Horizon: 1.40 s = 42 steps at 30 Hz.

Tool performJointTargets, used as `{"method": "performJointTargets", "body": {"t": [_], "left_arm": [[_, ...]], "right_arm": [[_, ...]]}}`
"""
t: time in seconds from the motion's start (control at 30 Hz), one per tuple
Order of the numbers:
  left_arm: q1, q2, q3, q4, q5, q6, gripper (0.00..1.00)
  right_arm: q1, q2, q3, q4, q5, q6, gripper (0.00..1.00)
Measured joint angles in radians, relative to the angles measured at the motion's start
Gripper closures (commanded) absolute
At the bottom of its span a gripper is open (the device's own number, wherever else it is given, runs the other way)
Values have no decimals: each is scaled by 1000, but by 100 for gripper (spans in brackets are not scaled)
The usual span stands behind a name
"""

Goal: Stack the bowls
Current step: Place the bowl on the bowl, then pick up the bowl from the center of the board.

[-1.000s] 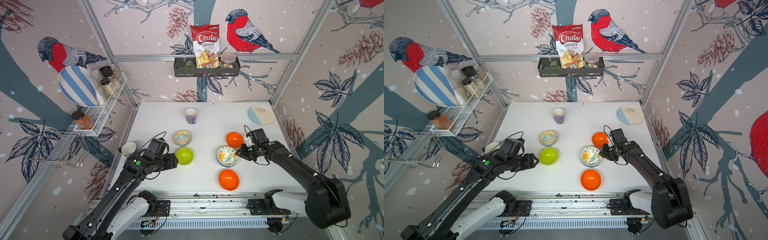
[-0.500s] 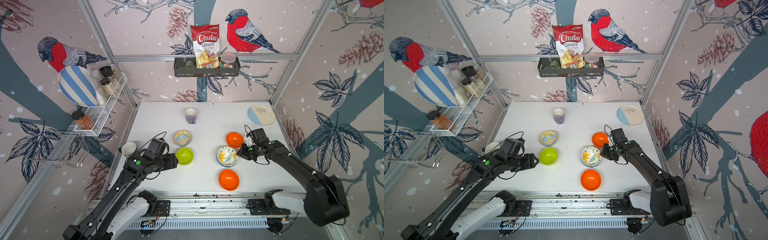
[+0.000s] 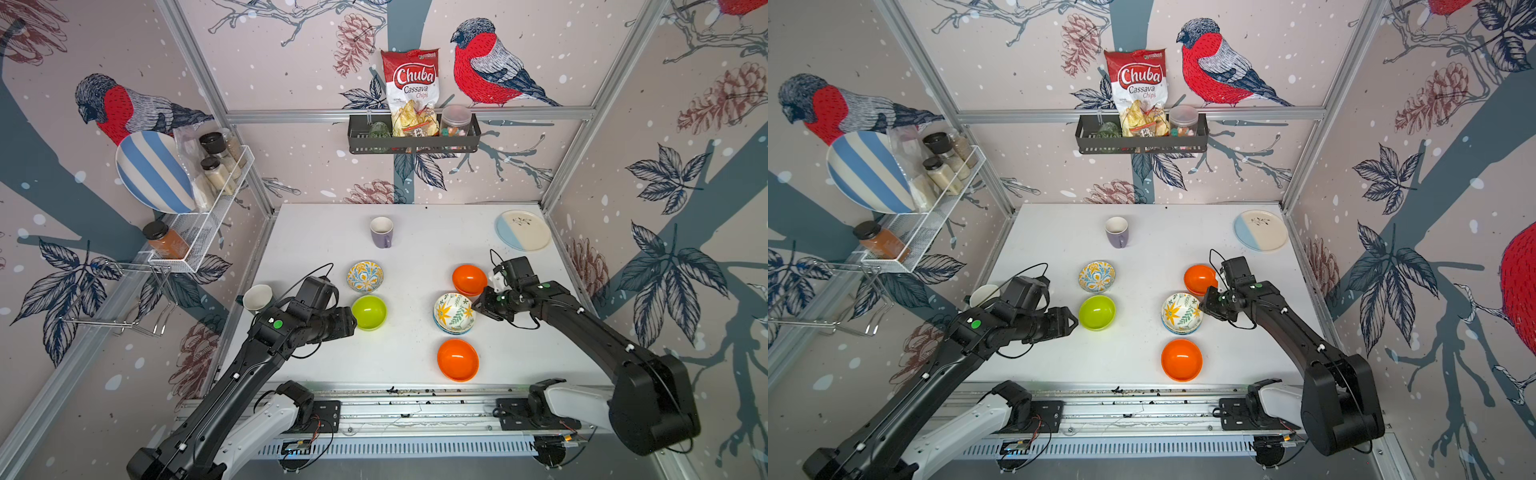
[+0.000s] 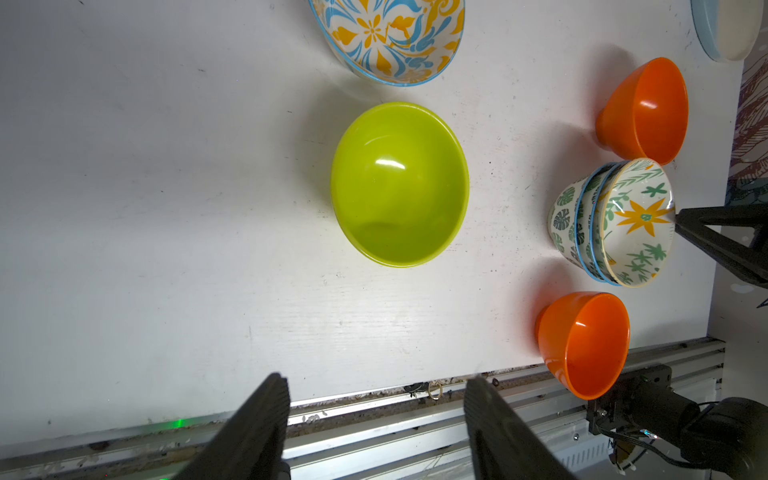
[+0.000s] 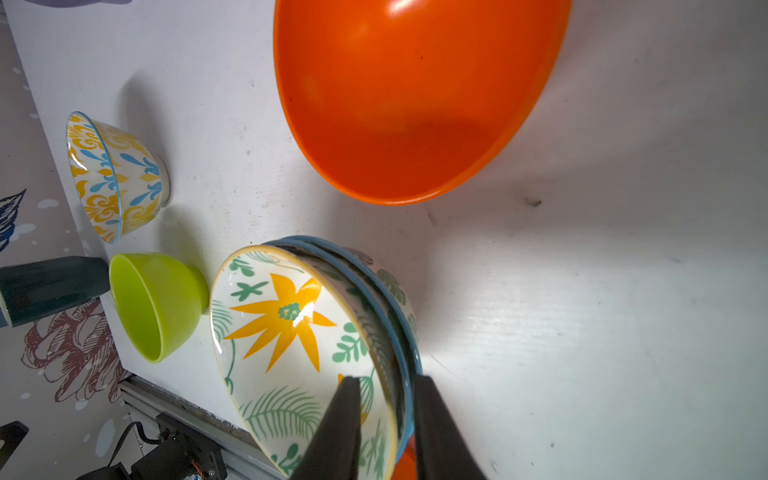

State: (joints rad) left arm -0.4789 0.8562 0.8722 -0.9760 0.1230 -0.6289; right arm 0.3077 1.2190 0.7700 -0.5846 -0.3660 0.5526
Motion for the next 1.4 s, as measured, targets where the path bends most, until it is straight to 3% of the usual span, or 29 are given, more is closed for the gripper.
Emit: {"method": "performJointTargets", "body": {"t": [0.17,0.57,0.77,1.1,1.4], "left_arm": [[0,72,68,-1,-72,-1,32],[85,516,310,117,-198,21,41],[231,669,319,230,-143,27,46],[259,825,291,404,-18,28,51],[279,876,237,472,8,34,61]], "right_arm": [[-13,-55,0,1,40,0,57],[-40,-100,-16,7,71,5,57],[-40,-98,-19,8,71,5,58],[-40,-94,-19,8,71,5,58],[-40,-82,-21,8,71,5,61]]}}
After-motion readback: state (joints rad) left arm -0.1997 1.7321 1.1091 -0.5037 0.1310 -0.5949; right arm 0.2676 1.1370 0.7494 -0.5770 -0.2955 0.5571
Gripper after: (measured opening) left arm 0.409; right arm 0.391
